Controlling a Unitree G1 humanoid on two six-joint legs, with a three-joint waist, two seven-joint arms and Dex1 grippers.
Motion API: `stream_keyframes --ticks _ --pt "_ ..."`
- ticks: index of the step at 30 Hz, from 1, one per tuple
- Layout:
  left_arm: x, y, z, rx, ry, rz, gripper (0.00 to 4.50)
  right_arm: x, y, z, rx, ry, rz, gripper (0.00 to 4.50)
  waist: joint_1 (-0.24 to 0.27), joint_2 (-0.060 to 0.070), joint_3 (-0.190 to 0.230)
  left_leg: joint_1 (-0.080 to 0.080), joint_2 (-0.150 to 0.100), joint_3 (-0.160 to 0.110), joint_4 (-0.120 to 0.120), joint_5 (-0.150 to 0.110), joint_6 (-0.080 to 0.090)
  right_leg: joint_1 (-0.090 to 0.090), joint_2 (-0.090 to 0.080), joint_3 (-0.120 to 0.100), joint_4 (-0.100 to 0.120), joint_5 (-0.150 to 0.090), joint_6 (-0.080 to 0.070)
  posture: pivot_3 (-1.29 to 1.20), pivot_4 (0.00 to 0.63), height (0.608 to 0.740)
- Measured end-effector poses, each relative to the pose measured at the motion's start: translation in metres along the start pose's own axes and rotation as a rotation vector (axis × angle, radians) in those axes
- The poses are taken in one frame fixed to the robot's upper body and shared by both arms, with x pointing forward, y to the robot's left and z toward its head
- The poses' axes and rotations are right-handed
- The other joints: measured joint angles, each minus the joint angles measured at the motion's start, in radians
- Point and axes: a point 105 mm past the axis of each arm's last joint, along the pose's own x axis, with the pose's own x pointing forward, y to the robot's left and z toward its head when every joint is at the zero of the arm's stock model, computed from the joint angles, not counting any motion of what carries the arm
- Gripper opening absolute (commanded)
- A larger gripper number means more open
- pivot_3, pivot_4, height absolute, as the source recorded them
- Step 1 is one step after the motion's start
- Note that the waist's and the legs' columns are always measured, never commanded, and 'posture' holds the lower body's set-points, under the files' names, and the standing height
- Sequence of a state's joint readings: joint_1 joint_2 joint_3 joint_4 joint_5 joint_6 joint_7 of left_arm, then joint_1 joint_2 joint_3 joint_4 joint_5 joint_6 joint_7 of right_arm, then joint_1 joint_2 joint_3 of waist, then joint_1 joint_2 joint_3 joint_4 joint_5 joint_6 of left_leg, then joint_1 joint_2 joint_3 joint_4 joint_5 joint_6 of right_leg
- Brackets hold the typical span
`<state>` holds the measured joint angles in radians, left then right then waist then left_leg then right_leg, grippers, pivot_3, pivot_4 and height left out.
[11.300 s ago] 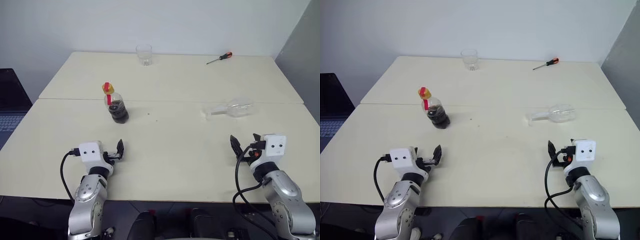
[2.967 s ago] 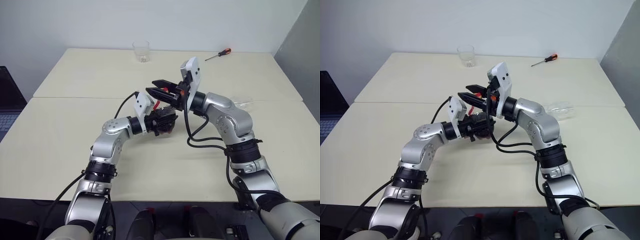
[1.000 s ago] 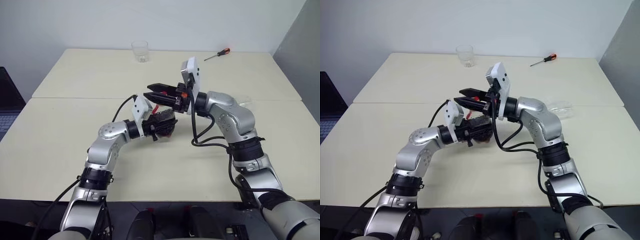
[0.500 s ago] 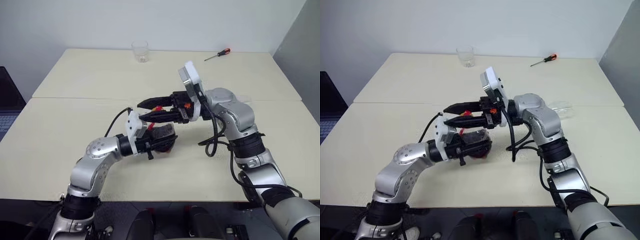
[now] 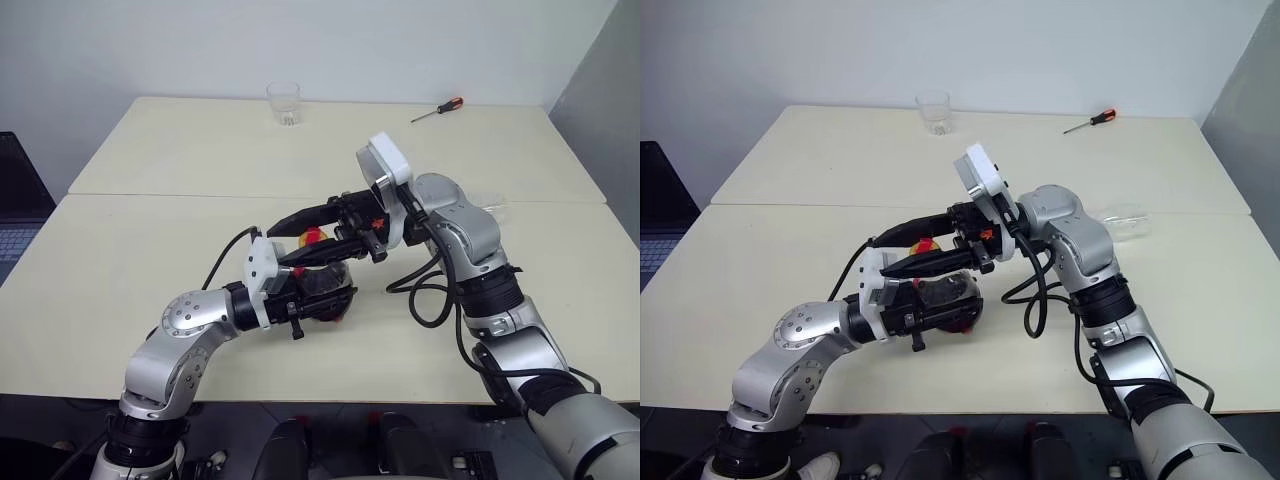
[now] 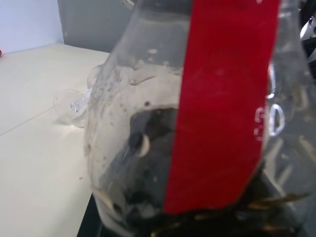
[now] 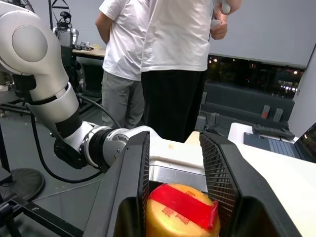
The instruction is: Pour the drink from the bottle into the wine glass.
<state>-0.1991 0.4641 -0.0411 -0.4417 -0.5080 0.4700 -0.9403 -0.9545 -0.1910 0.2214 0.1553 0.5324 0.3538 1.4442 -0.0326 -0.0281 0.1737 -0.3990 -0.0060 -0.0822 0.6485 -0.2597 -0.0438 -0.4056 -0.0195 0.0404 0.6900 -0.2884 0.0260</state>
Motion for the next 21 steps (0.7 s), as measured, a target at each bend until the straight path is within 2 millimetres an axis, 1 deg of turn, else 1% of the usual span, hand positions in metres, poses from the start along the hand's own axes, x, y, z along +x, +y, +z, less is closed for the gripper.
stream_keyframes --ticks 4,6,7,13,16,21 --pt "0.001 0.002 0.0 -0.004 -0.002 0.007 1.66 -0.001 -0.002 -0.001 -0.019 0.006 -0.015 1.28 0.0 0.0 0.0 0.0 0.0 0.0 0.0 0.0 0.0 0.0 0.0 0.0 0.0 0.0 0.0 0.0 0.15 0.74" --pt "0.002 0.002 -0.001 -0.008 -0.003 0.009 1.66 -0.001 -0.003 -0.002 -0.019 0.006 -0.024 2.02 0.0 0.0 0.0 0.0 0.0 0.0 0.0 0.0 0.0 0.0 0.0 0.0 0.0 0.0 0.0 0.0 0.15 0.74" --pt "0.003 0.001 -0.001 -0.009 -0.005 0.002 1.66 -0.003 -0.005 -0.003 -0.022 0.018 -0.038 2.28 0.0 0.0 0.0 0.0 0.0 0.0 0.0 0.0 0.0 0.0 0.0 0.0 0.0 0.0 0.0 0.0 0.15 0.74" --pt "0.009 -0.004 -0.002 -0.019 -0.01 -0.025 1.66 -0.006 -0.012 -0.004 -0.004 0.038 -0.102 4.37 0.0 0.0 0.0 0.0 0.0 0.0 0.0 0.0 0.0 0.0 0.0 0.0 0.0 0.0 0.0 0.0 0.15 0.74" --pt "0.011 -0.004 -0.001 -0.017 -0.011 -0.032 1.66 -0.009 -0.013 -0.003 0.023 0.051 -0.125 4.37 0.0 0.0 0.0 0.0 0.0 0.0 0.0 0.0 0.0 0.0 0.0 0.0 0.0 0.0 0.0 0.0 0.15 0.74" --pt "0.014 0.001 0.006 0.008 -0.027 -0.032 1.66 -0.015 -0.014 0.004 0.063 0.063 -0.19 4.37 0.001 0.0 0.0 0.0 0.0 0.0 0.0 0.0 0.0 0.0 0.0 0.0 0.0 0.0 0.0 0.0 0.15 0.74"
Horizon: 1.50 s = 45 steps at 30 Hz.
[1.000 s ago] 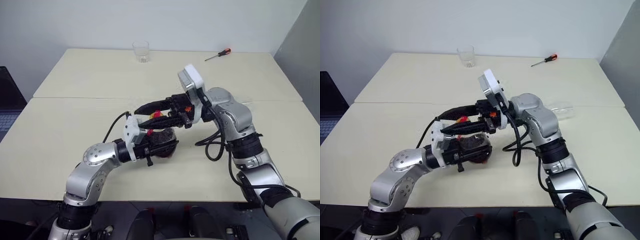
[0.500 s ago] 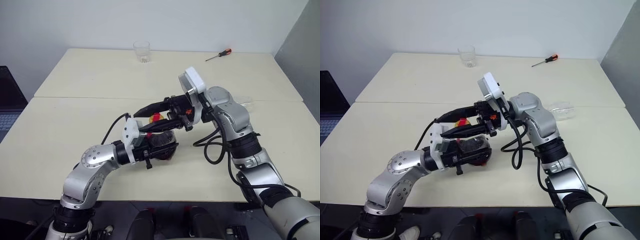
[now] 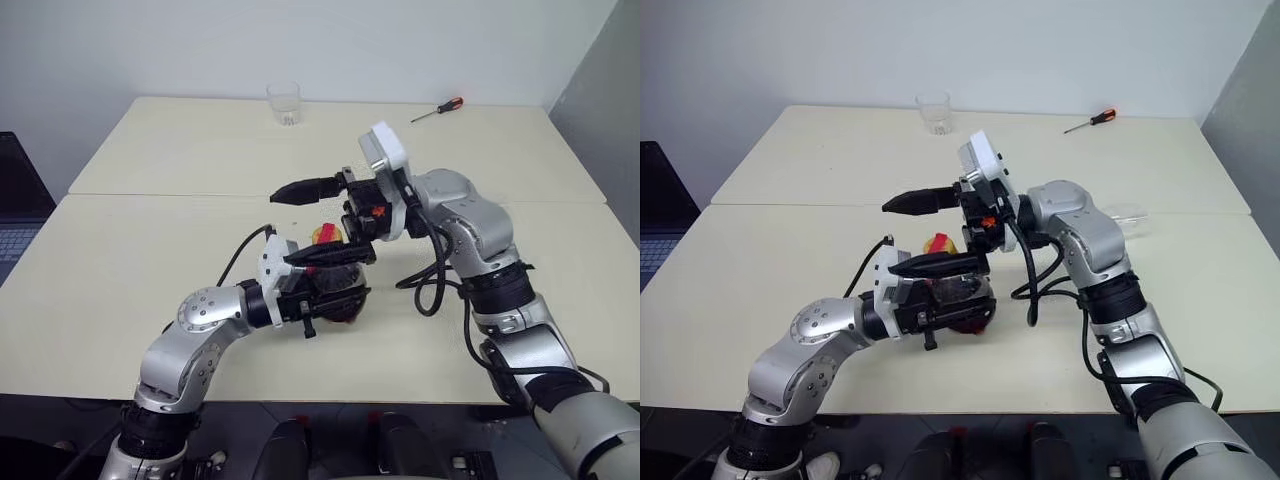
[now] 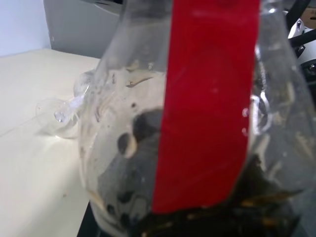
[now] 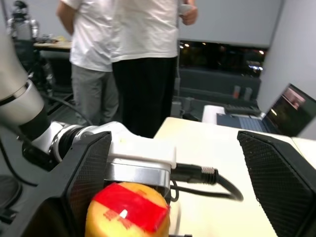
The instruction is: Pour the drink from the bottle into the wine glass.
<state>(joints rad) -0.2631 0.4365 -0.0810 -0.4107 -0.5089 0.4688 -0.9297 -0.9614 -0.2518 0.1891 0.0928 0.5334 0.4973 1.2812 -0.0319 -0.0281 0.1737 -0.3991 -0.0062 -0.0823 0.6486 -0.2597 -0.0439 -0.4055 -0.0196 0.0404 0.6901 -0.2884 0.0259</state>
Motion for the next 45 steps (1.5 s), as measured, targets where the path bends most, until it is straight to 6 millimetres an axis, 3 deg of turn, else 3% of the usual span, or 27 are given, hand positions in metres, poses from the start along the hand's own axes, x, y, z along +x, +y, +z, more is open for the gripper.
stream_keyframes --ticks 6,15,33,36,41,45 --pt "0.001 0.026 0.01 0.031 -0.035 0.051 1.66 -0.015 -0.01 0.008 0.068 0.004 -0.179 4.37 0.0 0.0 0.0 0.0 0.0 0.0 0.0 0.0 0.0 0.0 0.0 0.0 0.0 0.0 0.0 0.0 0.15 0.74" --pt "0.003 0.066 0.009 0.032 -0.052 0.151 1.66 -0.014 -0.013 0.009 0.121 -0.004 -0.28 4.37 0.0 0.0 0.0 0.0 0.0 0.001 0.0 0.0 0.0 0.0 0.0 0.0 0.0 0.0 0.0 0.0 0.15 0.74" --pt "0.011 0.068 0.01 0.049 -0.08 0.142 1.66 -0.023 -0.033 0.0 0.132 0.024 -0.456 4.37 -0.001 0.0 0.0 0.0 0.0 0.001 0.0 0.0 0.0 0.0 0.0 0.0 0.0 0.0 0.0 0.0 0.15 0.74" --pt "0.011 0.067 0.01 0.049 -0.081 0.139 1.66 -0.024 -0.034 0.0 0.132 0.025 -0.46 3.81 -0.001 0.0 0.0 0.0 0.0 0.001 0.0 0.0 0.0 0.0 0.0 0.0 0.0 0.0 0.0 0.0 0.15 0.74" --pt "0.012 0.069 0.009 0.043 -0.081 0.148 1.66 -0.023 -0.031 0.0 0.139 0.019 -0.434 2.08 -0.001 0.0 0.0 0.0 0.0 0.001 0.0 0.0 0.0 0.0 0.0 0.0 0.0 0.0 0.0 0.0 0.15 0.74" --pt "0.012 0.071 0.009 0.04 -0.08 0.152 1.66 -0.024 -0.031 0.001 0.136 0.025 -0.436 2.08 -0.001 0.0 0.0 -0.001 0.0 0.001 0.0 0.0 0.0 0.0 0.0 0.0 0.0 0.0 0.0 0.0 0.15 0.74"
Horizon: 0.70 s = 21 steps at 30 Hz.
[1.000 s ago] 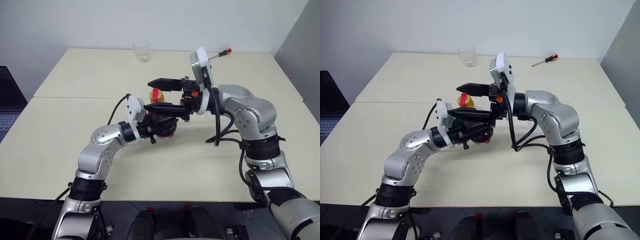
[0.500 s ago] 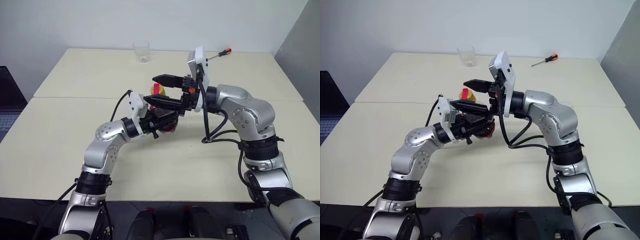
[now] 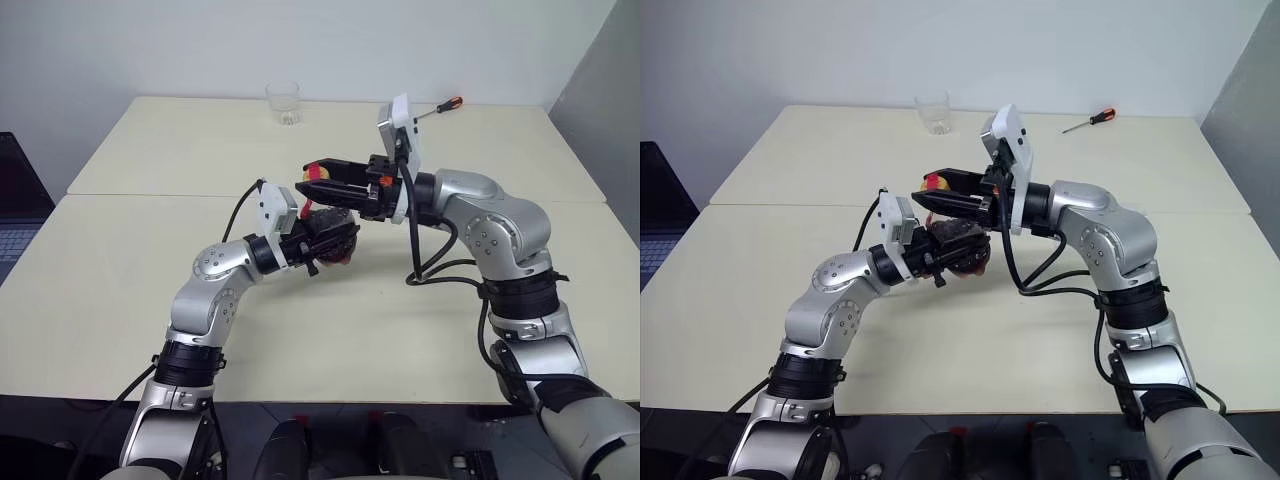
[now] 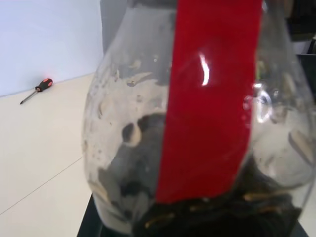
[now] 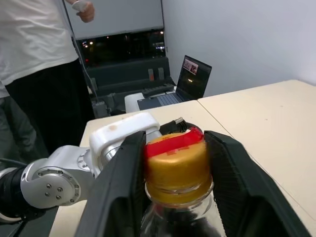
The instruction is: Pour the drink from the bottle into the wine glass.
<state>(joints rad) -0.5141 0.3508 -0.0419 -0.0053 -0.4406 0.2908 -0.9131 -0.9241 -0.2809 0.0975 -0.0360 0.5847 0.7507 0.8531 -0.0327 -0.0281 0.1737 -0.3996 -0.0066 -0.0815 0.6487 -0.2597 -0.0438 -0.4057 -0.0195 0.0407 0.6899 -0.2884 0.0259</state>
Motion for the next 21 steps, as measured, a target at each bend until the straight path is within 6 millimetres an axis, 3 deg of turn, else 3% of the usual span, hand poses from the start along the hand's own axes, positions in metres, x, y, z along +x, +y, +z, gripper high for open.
stream_keyframes --ticks 21 --pt "-0.0006 0.0021 0.0007 0.0 0.006 -0.001 1.66 -0.007 0.0002 0.005 -0.003 -0.01 -0.018 2.08 0.0 0.0 0.0 0.0 0.0 0.0 0.0 0.0 0.0 0.0 0.0 0.0 0.0 0.0 0.0 0.0 0.15 0.74"
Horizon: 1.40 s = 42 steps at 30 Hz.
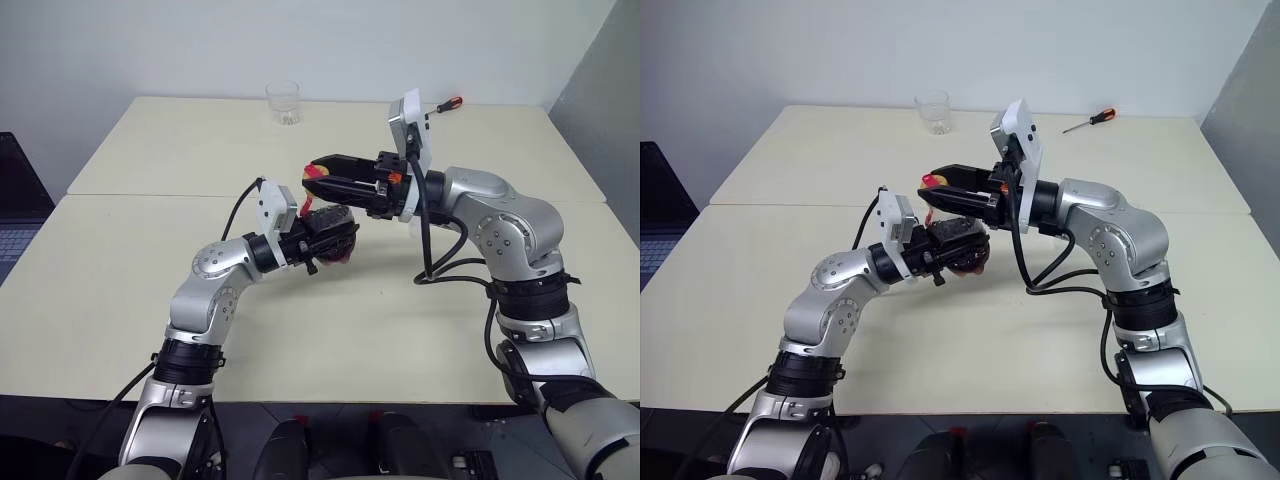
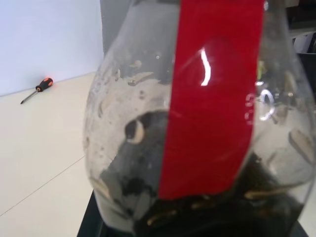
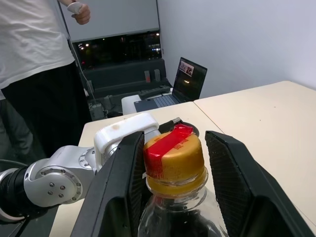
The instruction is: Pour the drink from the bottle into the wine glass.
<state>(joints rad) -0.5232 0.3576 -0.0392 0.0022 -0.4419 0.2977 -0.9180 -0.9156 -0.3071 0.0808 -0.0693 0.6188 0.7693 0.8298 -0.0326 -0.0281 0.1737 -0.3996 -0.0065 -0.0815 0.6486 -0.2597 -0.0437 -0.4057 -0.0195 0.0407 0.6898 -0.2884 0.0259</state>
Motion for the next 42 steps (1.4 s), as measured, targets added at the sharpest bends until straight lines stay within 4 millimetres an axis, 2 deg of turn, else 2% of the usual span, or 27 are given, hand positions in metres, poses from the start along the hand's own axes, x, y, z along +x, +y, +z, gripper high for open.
stream_keyframes --ticks 33,37,42 --pt "0.0008 -0.0036 0.0034 -0.038 0.004 -0.012 1.66 -0.0008 -0.0006 -0.0028 -0.087 -0.016 0.034 2.08 0.0 0.0 0.0 0.0 0.0 0.0 0.0 0.0 0.0 0.0 0.0 0.0 0.0 0.0 0.0 0.0 0.15 0.74" --pt "0.0007 -0.0034 0.0028 -0.042 0.007 -0.01 1.66 -0.0005 -0.0007 -0.0032 -0.089 -0.015 0.034 1.27 0.0 0.0 0.0 0.0 0.0 0.0 0.0 0.0 0.0 0.0 0.0 0.0 0.0 0.0 0.0 0.0 0.15 0.74" --pt "0.0 -0.0036 0.002 -0.048 0.017 -0.01 1.66 -0.0003 -0.0013 -0.0041 -0.082 -0.015 0.034 1.27 0.0 0.0 0.0 0.0 0.0 0.0 0.0 0.0 0.0 0.0 0.0 0.0 0.0 0.0 0.0 0.0 0.15 0.74"
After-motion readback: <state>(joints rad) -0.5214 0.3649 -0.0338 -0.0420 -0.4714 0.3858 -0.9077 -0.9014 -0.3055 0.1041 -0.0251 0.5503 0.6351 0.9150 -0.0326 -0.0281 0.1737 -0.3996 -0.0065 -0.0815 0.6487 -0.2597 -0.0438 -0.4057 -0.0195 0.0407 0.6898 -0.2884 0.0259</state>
